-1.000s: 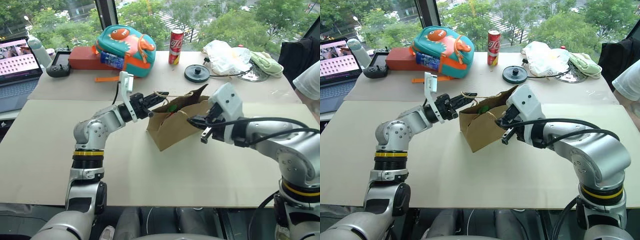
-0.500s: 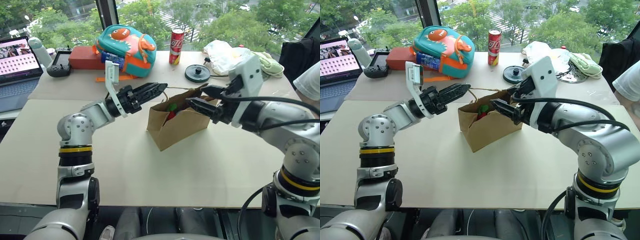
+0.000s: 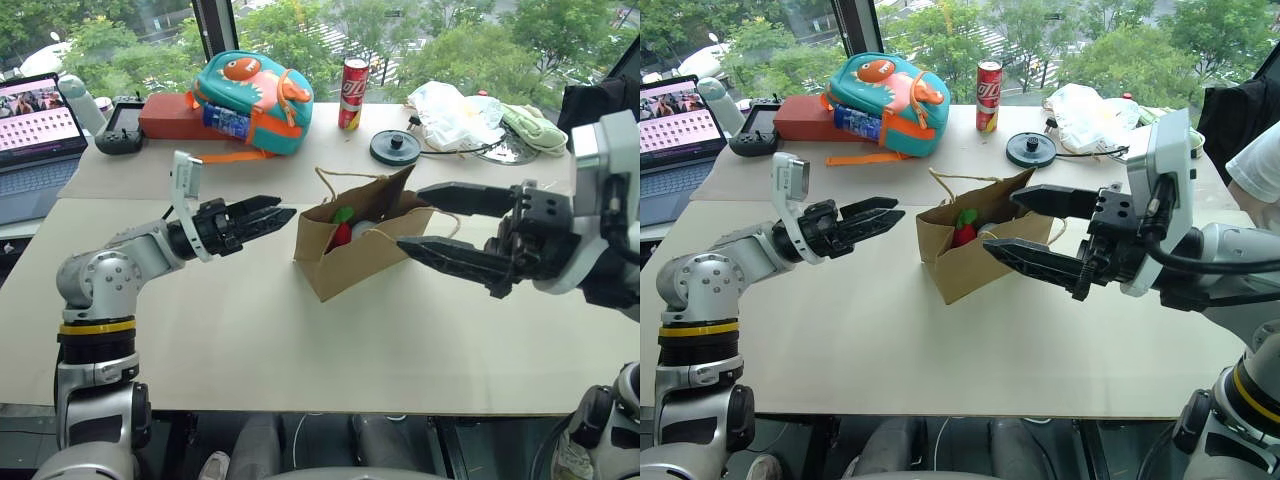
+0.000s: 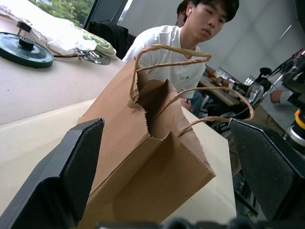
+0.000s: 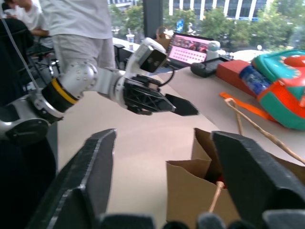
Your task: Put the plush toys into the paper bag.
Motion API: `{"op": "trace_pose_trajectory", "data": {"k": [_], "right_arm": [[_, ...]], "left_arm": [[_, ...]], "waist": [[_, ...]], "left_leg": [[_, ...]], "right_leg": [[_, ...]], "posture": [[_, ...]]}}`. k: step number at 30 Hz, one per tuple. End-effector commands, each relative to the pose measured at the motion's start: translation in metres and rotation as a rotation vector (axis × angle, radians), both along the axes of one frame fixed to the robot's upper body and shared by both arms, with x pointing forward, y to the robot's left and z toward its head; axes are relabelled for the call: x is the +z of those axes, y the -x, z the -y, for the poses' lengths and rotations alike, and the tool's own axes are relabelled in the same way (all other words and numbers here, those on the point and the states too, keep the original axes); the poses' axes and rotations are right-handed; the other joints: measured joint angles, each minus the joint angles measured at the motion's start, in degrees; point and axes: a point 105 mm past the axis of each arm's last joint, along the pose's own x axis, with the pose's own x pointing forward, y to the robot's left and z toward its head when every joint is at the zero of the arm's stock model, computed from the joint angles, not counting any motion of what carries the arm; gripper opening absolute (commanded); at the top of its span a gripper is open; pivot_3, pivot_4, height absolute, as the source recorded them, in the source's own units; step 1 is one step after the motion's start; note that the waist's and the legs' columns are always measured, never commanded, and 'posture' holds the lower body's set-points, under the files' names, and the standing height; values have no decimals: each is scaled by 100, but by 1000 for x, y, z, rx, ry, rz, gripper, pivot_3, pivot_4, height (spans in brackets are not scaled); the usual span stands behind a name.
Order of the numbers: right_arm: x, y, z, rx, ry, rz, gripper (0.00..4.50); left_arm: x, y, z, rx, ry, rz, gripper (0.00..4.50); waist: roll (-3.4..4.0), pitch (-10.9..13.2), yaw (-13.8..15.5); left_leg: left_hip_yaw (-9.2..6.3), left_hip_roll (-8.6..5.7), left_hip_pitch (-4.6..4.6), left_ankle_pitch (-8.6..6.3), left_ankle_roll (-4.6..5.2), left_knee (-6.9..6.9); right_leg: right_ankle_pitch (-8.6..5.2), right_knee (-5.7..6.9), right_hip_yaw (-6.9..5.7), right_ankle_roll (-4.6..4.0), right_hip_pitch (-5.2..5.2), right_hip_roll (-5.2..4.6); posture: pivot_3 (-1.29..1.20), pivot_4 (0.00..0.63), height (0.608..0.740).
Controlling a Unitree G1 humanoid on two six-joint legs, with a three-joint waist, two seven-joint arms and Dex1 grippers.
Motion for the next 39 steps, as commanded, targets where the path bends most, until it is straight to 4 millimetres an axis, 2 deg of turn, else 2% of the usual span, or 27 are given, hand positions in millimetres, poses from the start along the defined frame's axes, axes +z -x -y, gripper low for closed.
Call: {"op": "trace_pose_trajectory", "data": {"k": [1,4,7,12,16,18,22,29,39], "right_arm": [[-7,11,-14,101,21,-4,2019],[-15,14,-21,132,29,-30,997],[-45,7,-24,97,126,-98,46],[-96,-32,-16,-137,300,-125,46],[-112,-75,-12,-352,319,-103,46],[-113,-88,-11,-408,322,-86,46],[-105,-91,-20,-392,296,-56,46],[-102,-88,-31,-363,276,-53,46],[-99,-93,-43,-370,243,-51,46]], "left_arm": [[-4,14,9,-62,-68,72,4500],[-10,15,8,-66,-93,81,4500],[-13,16,7,-68,-137,133,4500],[-15,12,1,-52,-176,166,4500],[-21,11,4,-96,-204,187,4500],[-25,13,8,-132,-219,195,4500],[-32,8,14,-156,-256,224,4500],[-28,-7,13,-99,-259,264,4500],[-34,1,30,-173,-262,281,4500]], "waist": [[0,0,-15],[0,0,-4],[-1,0,5],[-1,0,4],[-1,0,-9],[-1,0,-11],[-1,0,24],[-1,0,79],[-1,0,69]], "left_leg": [[1,0,0,0,0,0],[2,1,-4,0,0,-5],[1,0,-11,0,0,-5],[2,-2,-9,0,0,-1],[2,-3,-6,0,0,-1],[4,-3,-6,0,0,-1],[2,-4,-18,0,0,-1],[1,-5,-29,0,1,-1],[1,-4,-28,0,1,1]], "right_leg": [[-1,0,2,-1,-2,0],[-6,0,3,-2,-5,1],[-7,-1,1,-1,-10,0],[-8,0,1,0,-9,-4],[-8,3,3,-1,-11,-1],[-8,6,6,-2,-14,-1],[-9,5,2,-2,-20,-1],[-10,3,2,-1,-27,-2],[-10,9,3,-1,-28,0]], "posture": [[0,150,733],[0,150,733],[0,150,733],[0,150,733],[0,150,733],[0,150,733],[0,150,733],[0,150,733],[0,150,733]]}}
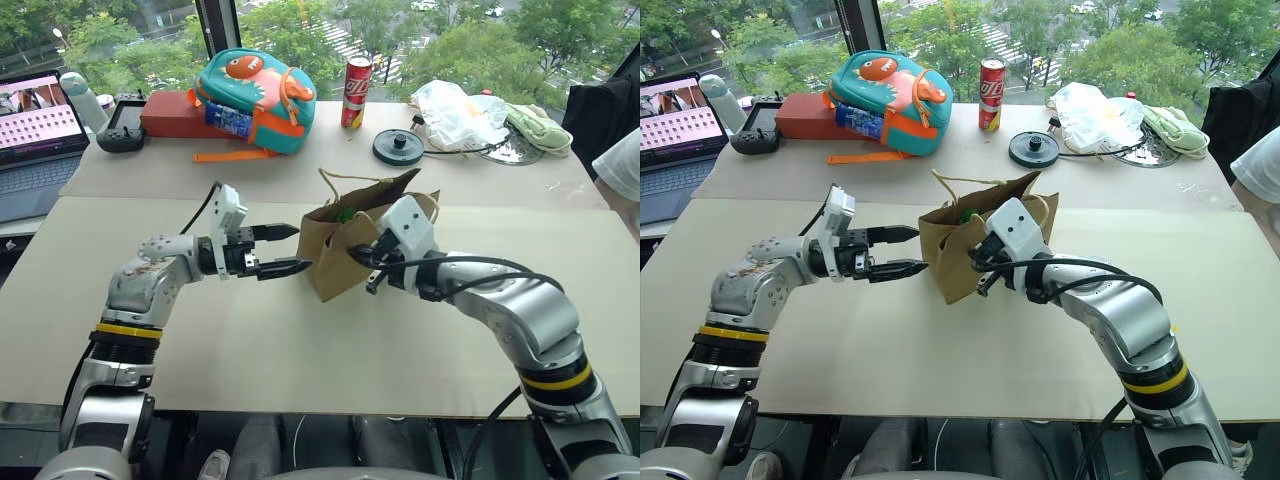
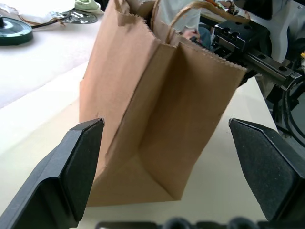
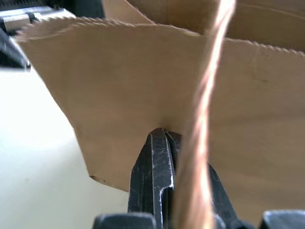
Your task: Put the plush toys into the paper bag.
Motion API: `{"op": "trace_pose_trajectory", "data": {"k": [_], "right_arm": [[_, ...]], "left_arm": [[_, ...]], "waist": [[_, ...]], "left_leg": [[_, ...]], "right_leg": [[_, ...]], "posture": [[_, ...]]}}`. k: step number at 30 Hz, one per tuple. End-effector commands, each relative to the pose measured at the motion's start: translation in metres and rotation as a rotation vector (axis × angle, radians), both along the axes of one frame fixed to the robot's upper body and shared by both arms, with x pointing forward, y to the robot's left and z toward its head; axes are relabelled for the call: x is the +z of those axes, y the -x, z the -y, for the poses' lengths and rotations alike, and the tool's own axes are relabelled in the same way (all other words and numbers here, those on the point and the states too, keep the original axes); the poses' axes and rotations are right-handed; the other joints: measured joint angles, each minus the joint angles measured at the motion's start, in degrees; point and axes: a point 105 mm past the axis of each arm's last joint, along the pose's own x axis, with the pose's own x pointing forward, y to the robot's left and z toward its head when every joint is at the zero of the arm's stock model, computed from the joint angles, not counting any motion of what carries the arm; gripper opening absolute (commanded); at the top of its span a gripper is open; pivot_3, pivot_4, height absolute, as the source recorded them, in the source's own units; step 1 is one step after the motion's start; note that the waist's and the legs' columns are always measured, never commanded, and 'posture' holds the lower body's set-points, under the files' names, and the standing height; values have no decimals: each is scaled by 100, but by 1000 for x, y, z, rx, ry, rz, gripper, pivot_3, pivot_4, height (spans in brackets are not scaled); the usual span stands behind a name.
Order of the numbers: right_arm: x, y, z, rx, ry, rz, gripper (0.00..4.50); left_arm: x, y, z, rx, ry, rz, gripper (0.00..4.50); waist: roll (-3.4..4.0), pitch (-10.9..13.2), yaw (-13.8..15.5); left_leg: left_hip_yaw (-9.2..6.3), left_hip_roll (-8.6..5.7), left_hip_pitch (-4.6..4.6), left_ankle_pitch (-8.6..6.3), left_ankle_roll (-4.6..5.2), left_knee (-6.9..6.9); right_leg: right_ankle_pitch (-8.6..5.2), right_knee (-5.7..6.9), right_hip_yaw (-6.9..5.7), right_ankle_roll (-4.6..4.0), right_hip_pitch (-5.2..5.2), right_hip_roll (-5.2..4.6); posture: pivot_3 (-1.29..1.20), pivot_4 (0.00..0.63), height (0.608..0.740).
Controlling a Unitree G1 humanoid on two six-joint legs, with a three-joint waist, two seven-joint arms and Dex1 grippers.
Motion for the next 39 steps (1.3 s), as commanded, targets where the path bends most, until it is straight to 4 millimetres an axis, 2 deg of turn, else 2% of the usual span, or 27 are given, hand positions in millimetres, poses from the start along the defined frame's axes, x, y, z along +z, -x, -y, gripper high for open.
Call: {"op": "trace_pose_trajectory", "data": {"k": [1,8,15,21,26,27,28,29,38,39], "right_arm": [[10,-2,-3,-13,-11,43,46],[10,-5,-5,-31,-24,43,46],[9,-4,-6,-40,-25,37,46],[10,-3,-6,-43,-27,41,46],[11,-3,-5,-47,-25,42,46],[11,-3,-5,-48,-25,42,0],[11,-3,-5,-48,-25,43,0],[12,-3,-5,-49,-27,43,0],[13,-3,-5,-47,-27,49,0],[14,-3,-5,-47,-28,49,0]], "left_arm": [[9,3,7,-33,1,56,4500],[-3,-4,16,6,-30,83,4500],[-12,-12,37,75,-11,124,4500],[-11,-23,39,153,24,130,4500],[-9,-22,39,145,42,131,4500],[-9,-21,40,143,48,129,3985],[-8,-21,41,143,52,128,3828],[-9,-20,41,138,52,128,3366],[-11,-19,45,125,49,135,137],[-11,-20,45,129,48,136,62]], "waist": [[0,0,1],[0,0,4],[0,0,28],[0,0,29],[0,0,29],[0,0,31],[0,0,33],[0,0,35],[0,0,41],[0,0,41]], "left_leg": [[0,0,0,0,0,0],[-1,-1,0,0,0,0],[-1,-1,0,0,0,2],[-2,-2,1,0,0,4],[-2,-2,1,0,0,4],[-2,-2,1,0,0,4],[-2,-2,1,0,0,4],[-2,-2,1,0,0,4],[-2,-2,1,0,0,4],[-3,-3,1,0,0,4]], "right_leg": [[0,0,0,0,0,0],[0,1,0,0,1,0],[0,2,0,0,1,0],[0,8,1,0,1,0],[0,8,1,0,1,0],[0,9,0,0,1,0],[0,9,0,0,1,0],[0,9,1,0,1,0],[0,8,0,0,1,0],[0,8,1,0,2,0]], "posture": [[0,150,733],[0,150,733],[0,150,733],[0,150,733],[0,150,733],[0,150,733],[0,150,733],[0,150,733],[0,150,733],[0,150,733]]}}
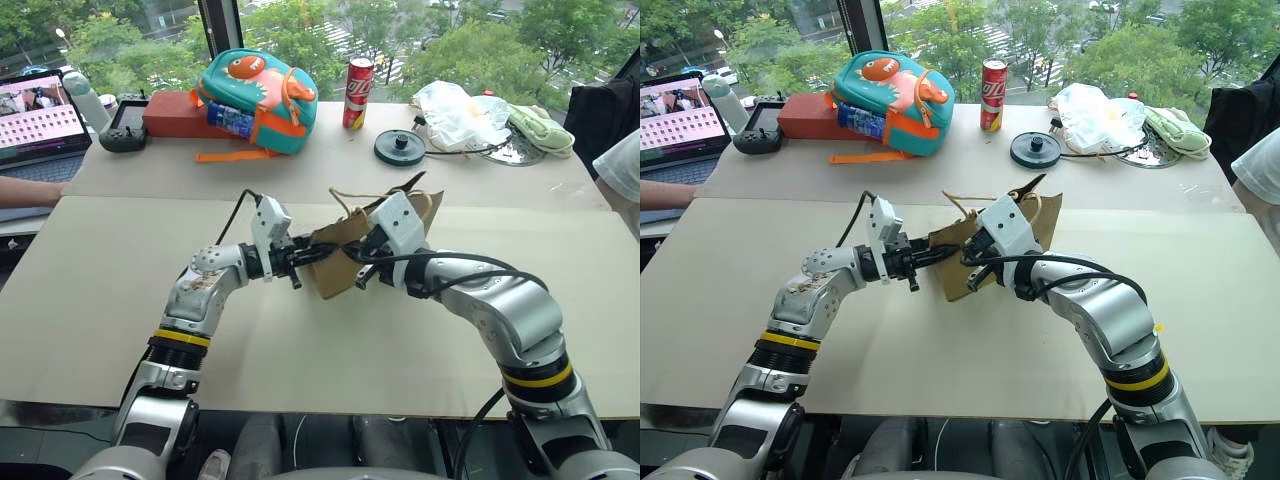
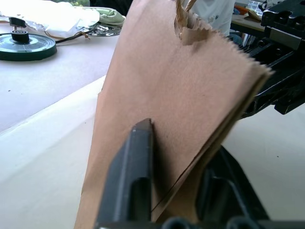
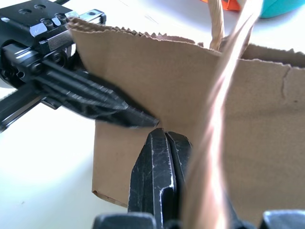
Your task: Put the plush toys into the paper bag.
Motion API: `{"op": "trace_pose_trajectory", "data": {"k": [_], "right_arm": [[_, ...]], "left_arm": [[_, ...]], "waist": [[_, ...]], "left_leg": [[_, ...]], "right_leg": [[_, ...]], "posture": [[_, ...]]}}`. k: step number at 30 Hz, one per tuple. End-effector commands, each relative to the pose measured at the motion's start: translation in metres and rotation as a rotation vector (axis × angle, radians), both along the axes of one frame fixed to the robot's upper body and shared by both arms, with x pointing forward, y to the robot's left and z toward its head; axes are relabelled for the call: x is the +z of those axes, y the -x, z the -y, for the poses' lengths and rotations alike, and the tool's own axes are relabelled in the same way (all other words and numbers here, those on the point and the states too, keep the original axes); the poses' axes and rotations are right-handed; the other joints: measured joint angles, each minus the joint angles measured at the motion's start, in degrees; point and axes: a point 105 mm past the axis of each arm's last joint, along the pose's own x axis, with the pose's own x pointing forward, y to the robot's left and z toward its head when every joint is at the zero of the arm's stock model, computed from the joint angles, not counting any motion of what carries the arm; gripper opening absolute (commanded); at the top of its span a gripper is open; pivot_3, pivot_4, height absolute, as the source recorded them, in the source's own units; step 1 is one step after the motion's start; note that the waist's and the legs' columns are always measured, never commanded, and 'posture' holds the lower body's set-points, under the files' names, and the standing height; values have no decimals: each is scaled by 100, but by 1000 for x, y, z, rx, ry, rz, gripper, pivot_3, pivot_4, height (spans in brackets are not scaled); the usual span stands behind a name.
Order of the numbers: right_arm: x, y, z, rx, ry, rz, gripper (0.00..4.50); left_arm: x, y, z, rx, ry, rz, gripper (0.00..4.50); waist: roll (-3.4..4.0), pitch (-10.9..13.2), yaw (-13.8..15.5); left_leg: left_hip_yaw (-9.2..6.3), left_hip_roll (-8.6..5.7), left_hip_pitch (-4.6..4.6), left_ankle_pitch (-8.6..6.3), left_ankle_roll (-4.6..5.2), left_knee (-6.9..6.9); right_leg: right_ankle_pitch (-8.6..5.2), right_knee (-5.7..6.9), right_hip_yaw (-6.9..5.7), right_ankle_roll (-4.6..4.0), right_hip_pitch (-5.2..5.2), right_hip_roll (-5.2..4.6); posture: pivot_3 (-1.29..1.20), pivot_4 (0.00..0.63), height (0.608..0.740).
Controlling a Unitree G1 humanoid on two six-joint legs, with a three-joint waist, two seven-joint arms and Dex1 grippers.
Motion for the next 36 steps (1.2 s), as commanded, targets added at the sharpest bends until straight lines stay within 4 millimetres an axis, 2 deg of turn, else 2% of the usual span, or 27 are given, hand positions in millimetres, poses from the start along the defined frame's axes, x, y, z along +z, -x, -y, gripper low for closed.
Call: {"op": "trace_pose_trajectory", "data": {"k": [1,8,12,19,21,23,26,30,33,36], "right_arm": [[17,1,0,-2,-19,62,0],[20,2,1,-3,-25,65,0],[28,9,6,20,-55,66,0],[47,60,22,233,-146,60,0],[51,75,33,275,-218,39,0],[48,80,49,263,-209,24,0],[53,69,75,164,-234,38,0],[52,36,121,-66,-172,69,0],[52,25,135,-129,-156,90,0],[54,23,142,-129,-149,113,0]], "left_arm": [[9,0,3,-11,12,49,62],[8,-2,6,-7,12,50,62],[9,-4,6,4,21,52,62],[13,-7,5,14,55,54,62],[16,-7,5,11,71,51,62],[19,-4,5,-6,91,46,62],[25,-1,2,-26,118,41,62],[39,4,-11,-76,112,69,62],[56,12,-19,-136,86,123,62],[61,26,-31,-210,17,149,62]], "waist": [[0,0,0],[0,0,9],[0,0,21],[0,0,56],[-1,0,56],[-1,0,56],[-1,0,35],[-1,0,-12],[0,0,-41],[0,0,-63]], "left_leg": [[0,0,0,0,0,0],[0,0,0,0,0,1],[0,0,1,0,0,1],[-15,-5,-2,0,1,1],[-19,-9,0,0,1,2],[-28,-15,1,0,1,2],[-32,-22,2,0,1,6],[-39,-32,19,0,1,9],[-39,-33,21,1,1,7],[-41,-33,17,0,1,3]], "right_leg": [[0,0,0,0,0,0],[0,0,0,0,1,0],[0,0,0,0,2,0],[-1,-10,-6,1,13,-1],[-2,-10,-5,3,17,-1],[-3,-11,-4,4,25,-1],[-6,-10,-1,10,28,-4],[-7,2,13,11,34,-2],[-7,4,14,12,31,0],[-10,2,15,15,29,-1]], "posture": [[0,150,733],[0,150,733],[0,150,733],[0,150,733],[0,150,733],[0,150,733],[0,150,733],[0,150,733],[0,150,733],[0,150,733]]}}
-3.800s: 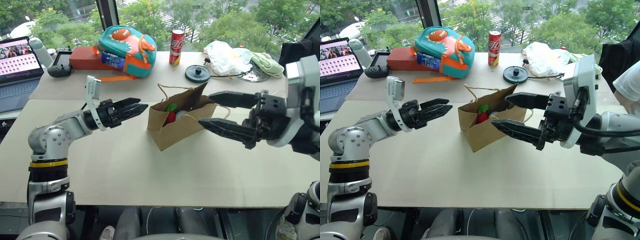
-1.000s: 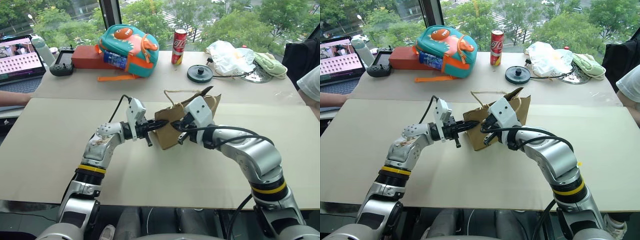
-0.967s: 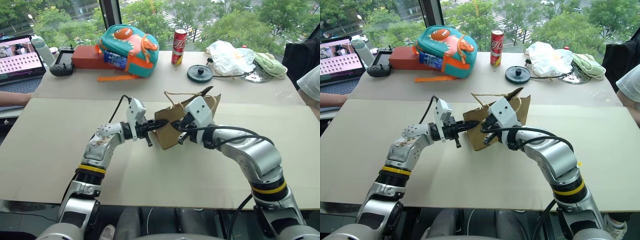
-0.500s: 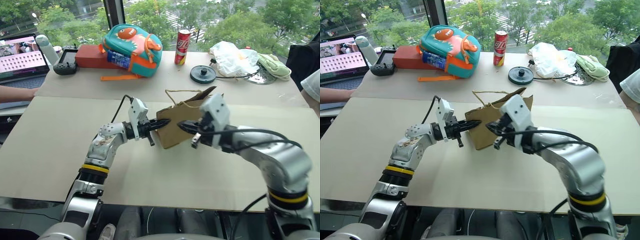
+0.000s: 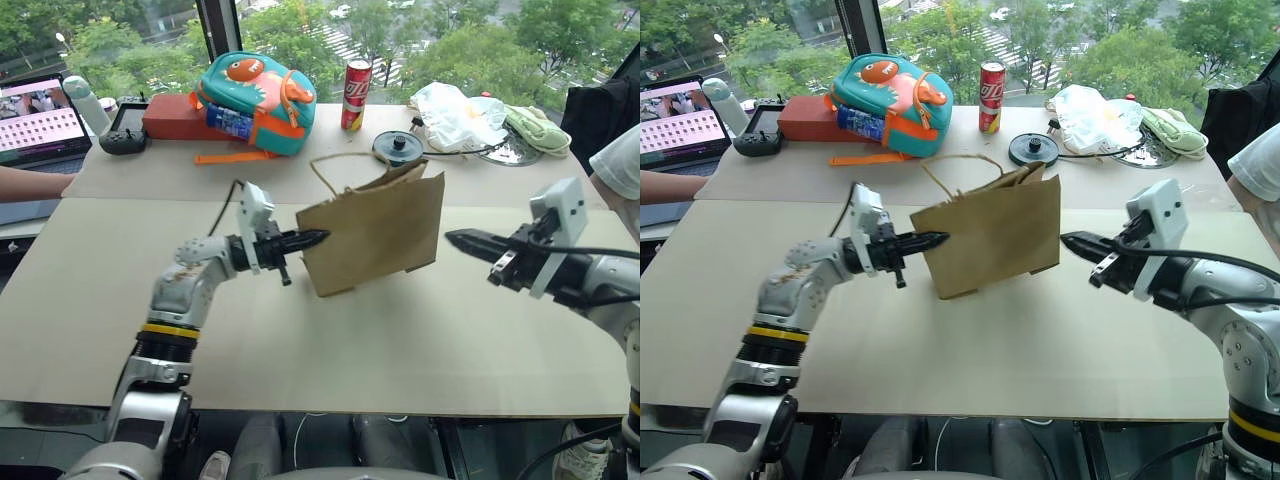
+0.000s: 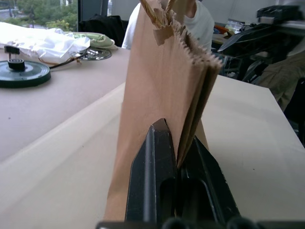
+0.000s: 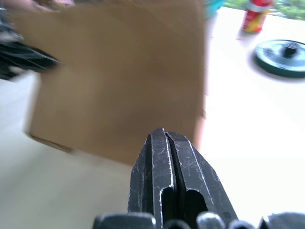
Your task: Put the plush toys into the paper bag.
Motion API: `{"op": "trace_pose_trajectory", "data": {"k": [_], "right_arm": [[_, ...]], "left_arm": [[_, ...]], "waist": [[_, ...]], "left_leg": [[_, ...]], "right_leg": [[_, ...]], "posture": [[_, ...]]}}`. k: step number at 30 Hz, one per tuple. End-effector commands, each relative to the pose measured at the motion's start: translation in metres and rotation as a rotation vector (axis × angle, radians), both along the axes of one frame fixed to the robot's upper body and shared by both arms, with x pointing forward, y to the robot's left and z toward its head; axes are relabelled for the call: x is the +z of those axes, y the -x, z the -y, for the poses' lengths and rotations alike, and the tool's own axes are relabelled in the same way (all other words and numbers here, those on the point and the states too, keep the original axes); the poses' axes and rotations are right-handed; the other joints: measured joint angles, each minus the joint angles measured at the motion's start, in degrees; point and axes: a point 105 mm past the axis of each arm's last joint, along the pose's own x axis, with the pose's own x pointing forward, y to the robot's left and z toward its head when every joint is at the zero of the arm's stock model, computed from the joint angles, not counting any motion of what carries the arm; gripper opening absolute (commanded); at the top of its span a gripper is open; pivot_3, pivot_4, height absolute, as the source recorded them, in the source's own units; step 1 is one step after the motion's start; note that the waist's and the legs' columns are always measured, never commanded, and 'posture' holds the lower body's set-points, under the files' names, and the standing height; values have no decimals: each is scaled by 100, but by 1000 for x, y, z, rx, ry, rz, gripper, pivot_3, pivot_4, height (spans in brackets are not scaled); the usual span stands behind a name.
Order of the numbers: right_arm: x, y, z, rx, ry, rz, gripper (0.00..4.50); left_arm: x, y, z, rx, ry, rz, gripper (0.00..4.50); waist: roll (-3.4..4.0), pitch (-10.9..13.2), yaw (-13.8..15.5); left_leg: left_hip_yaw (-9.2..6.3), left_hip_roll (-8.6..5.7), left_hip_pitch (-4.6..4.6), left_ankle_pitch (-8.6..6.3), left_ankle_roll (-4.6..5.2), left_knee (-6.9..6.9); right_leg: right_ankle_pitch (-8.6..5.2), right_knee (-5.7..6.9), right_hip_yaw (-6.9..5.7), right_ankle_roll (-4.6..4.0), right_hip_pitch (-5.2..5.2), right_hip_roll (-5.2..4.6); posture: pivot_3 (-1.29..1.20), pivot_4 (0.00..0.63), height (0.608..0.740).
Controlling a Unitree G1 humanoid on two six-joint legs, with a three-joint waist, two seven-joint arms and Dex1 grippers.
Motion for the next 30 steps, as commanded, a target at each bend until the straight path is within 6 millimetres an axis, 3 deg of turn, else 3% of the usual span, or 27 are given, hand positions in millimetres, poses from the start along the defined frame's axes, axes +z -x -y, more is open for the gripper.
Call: {"op": "trace_pose_trajectory", "data": {"k": [1,4,10,17,30], "right_arm": [[19,1,6,18,26,102,0],[21,2,10,30,25,114,0],[24,20,-5,200,19,113,0],[25,27,-13,282,36,93,0],[21,31,-17,323,74,54,0]], "left_arm": [[23,23,-8,-132,-54,96,62],[21,34,-14,-181,-102,108,62],[13,59,-26,-313,-242,179,62],[-8,58,-35,-299,-294,174,62],[-27,48,-26,-176,-207,131,62]], "waist": [[1,0,-12],[1,0,-16],[2,1,-17],[2,1,-16],[2,1,-13]], "left_leg": [[0,-1,-3,0,0,0],[1,-2,-7,0,0,-1],[0,-1,-8,0,0,0],[1,-1,-3,0,0,1],[0,-1,-5,0,0,3]], "right_leg": [[-1,-4,0,1,0,-1],[-2,-10,0,3,0,-4],[-3,-11,-2,4,3,-4],[-3,-10,-1,4,6,-4],[-3,-7,-1,4,5,-5]], "posture": [[0,150,733],[0,150,733],[0,150,733],[0,150,733],[0,150,733]]}}
